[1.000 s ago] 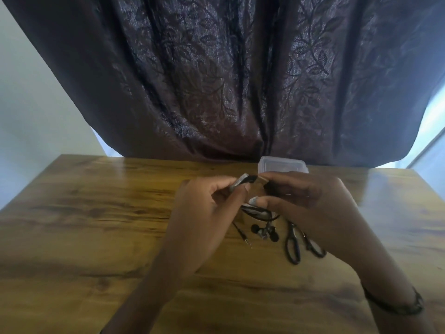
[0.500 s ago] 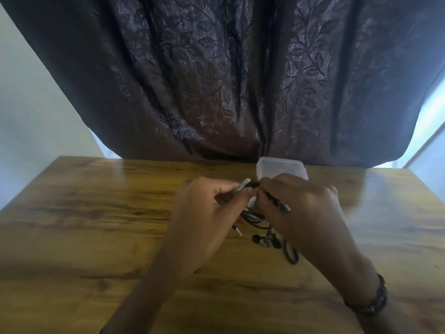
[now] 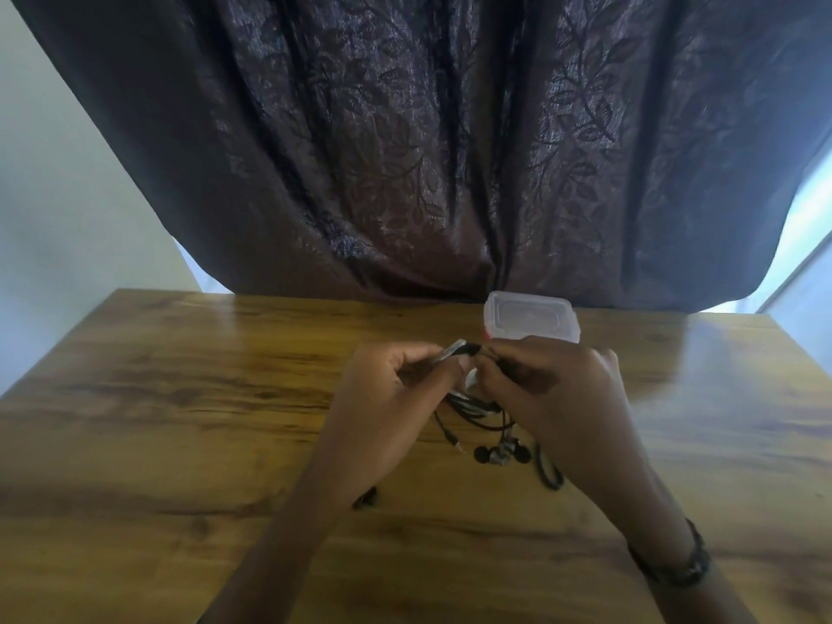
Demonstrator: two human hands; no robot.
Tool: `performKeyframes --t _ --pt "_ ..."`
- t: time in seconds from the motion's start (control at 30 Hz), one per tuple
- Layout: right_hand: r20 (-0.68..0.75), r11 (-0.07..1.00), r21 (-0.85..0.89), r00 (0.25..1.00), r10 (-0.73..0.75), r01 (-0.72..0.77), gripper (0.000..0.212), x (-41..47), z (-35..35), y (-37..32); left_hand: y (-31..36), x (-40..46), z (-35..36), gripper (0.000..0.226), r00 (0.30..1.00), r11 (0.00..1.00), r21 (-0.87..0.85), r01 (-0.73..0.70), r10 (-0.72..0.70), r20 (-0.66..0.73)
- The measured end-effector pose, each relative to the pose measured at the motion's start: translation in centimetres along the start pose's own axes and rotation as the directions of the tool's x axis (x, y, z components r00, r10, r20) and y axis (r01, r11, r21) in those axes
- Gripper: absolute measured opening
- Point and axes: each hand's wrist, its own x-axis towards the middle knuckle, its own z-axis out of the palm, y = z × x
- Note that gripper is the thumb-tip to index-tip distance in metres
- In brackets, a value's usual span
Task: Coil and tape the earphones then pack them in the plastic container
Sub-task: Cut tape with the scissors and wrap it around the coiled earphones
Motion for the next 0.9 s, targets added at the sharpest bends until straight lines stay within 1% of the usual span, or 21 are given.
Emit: performKeyframes --t 0.03,0.1,0.17,0.27,0.33,0.37,0.4,0.47,0.5,0.53,0.63,0.7,0.77,0.8,0.83,0.9 --pt "-0.02 0.999 0.03 0.999 0.042 -0.041 0.014 -0.1 0.4 0.2 -0.3 0.1 0.0 0.021 0.998 0.997 -0.053 0.055 -0.054 0.023" --pt "-0.025 0.977 0.134 0.985 0.172 -0.168 0.009 -0.4 1.1 0.6 -1.2 0.0 0.0 0.039 0.977 0.968 -0.142 0.206 -0.195 0.087" --pt "0.011 0.922 0.247 0.952 0.305 -0.298 0.013 -0.8 2.3 1.1 -2.6 -0.1 0.1 0.045 0.939 0.917 -0.21 0.338 -0.315 0.137" --pt "0.055 0.846 0.337 0.906 0.42 -0.413 0.012 -1.6 4.4 2.0 -5.2 0.3 0.4 0.033 0.89 0.846 -0.278 0.456 -0.434 0.14" --pt "0.121 0.776 0.381 0.859 0.497 -0.502 0.01 -2.3 5.9 2.8 -6.8 0.7 0.7 0.023 0.859 0.791 -0.339 0.508 -0.494 0.134" --pt "0.171 0.72 0.422 0.828 0.534 -0.551 0.011 -2.6 6.5 3.2 -7.6 0.9 0.8 0.02 0.846 0.769 -0.362 0.527 -0.517 0.134" --pt "0.23 0.64 0.475 0.788 0.571 -0.603 0.013 -3.0 7.1 3.6 -8.3 1.0 0.9 0.018 0.832 0.75 -0.373 0.546 -0.538 0.136" --pt "0.371 0.417 0.565 0.671 0.642 -0.712 0.014 -3.6 8.1 4.2 -9.9 1.1 1.2 0.015 0.794 0.707 -0.381 0.596 -0.59 0.147" --pt "0.433 0.315 0.58 0.612 0.662 -0.751 0.016 -3.9 8.5 4.5 -10.8 1.1 1.3 0.014 0.771 0.682 -0.381 0.624 -0.618 0.154" --pt "0.474 0.248 0.574 0.563 0.677 -0.781 0.018 -4.3 9.1 4.9 -11.7 1.1 1.4 0.014 0.75 0.661 -0.38 0.647 -0.642 0.161" --pt "0.511 0.154 0.54 0.467 0.722 -0.828 0.021 -5.5 10.8 6.3 -14.2 1.0 2.0 0.019 0.697 0.608 -0.375 0.7 -0.695 0.174" --pt "0.492 0.139 0.526 0.434 0.755 -0.839 0.015 -6.3 11.9 7.2 -15.5 1.0 2.6 0.02 0.681 0.6 -0.359 0.715 -0.714 0.162" --pt "0.471 0.197 0.491 0.448 0.76 -0.849 0.008 -6.9 12.9 7.8 -16.4 1.0 3.1 0.018 0.67 0.598 -0.346 0.723 -0.729 0.141" --pt "0.456 0.232 0.47 0.459 0.762 -0.852 0.008 -7.2 13.5 8.1 -16.8 1.1 3.3 0.015 0.665 0.599 -0.337 0.726 -0.736 0.126" --pt "0.439 0.265 0.447 0.468 0.767 -0.854 0.012 -7.4 14.0 8.4 -17.2 1.2 3.5 0.011 0.664 0.603 -0.331 0.726 -0.739 0.11" --pt "0.409 0.286 0.41 0.454 0.792 -0.866 0.016 -7.5 15.2 9.0 -17.9 1.4 3.8 0.005 0.668 0.618 -0.314 0.721 -0.741 0.074"
